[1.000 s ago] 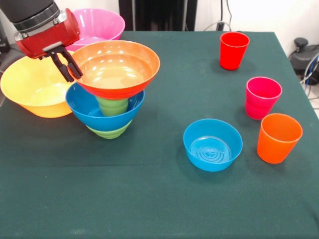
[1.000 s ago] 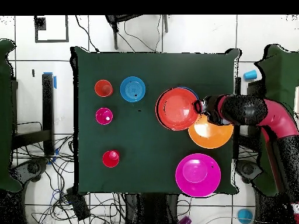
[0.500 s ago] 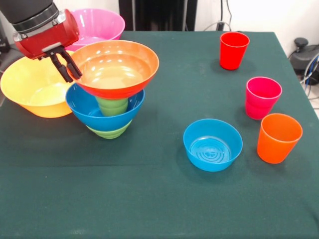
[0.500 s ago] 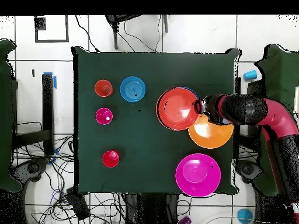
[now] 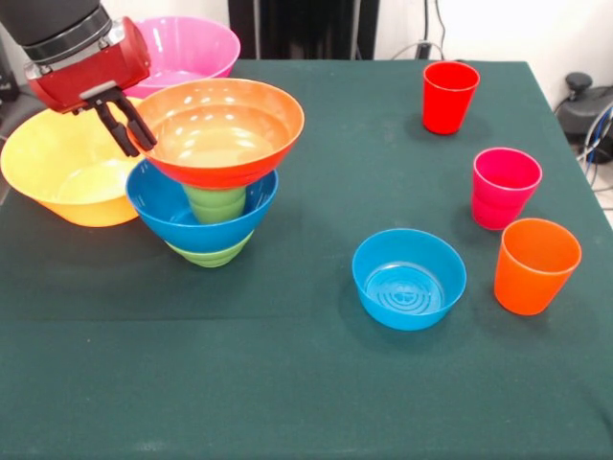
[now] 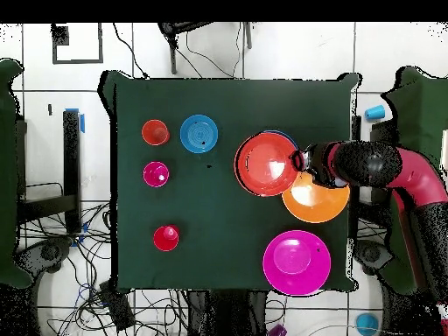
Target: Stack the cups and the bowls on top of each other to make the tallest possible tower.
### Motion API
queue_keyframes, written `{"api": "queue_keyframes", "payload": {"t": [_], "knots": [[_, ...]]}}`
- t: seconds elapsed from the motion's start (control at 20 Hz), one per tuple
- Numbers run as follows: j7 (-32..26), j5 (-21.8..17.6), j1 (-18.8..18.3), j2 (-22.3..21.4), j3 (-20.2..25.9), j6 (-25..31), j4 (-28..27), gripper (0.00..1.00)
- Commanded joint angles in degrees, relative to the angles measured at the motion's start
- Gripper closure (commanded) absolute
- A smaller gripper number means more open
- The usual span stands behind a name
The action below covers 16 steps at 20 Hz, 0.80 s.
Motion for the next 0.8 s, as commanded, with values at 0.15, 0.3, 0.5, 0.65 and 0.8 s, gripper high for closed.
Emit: {"api": "queue_keyframes", "payload": {"t": [0.15, 0.3, 0.5, 0.65, 0.8], "knots": [[-24.31, -8.01, 2.15, 3.46, -5.37, 4.42, -4.95, 1.00], [-24.61, -8.40, 2.08, 3.58, -5.49, 3.95, -4.80, 1.00], [-24.44, -8.60, 2.35, 3.64, -5.81, 3.53, -4.95, 1.00], [-24.50, -8.86, 2.59, 3.60, -6.16, 3.01, -4.89, 1.00], [-24.77, -8.70, 2.59, 3.54, -6.41, 2.89, -4.87, 1.00]]}}
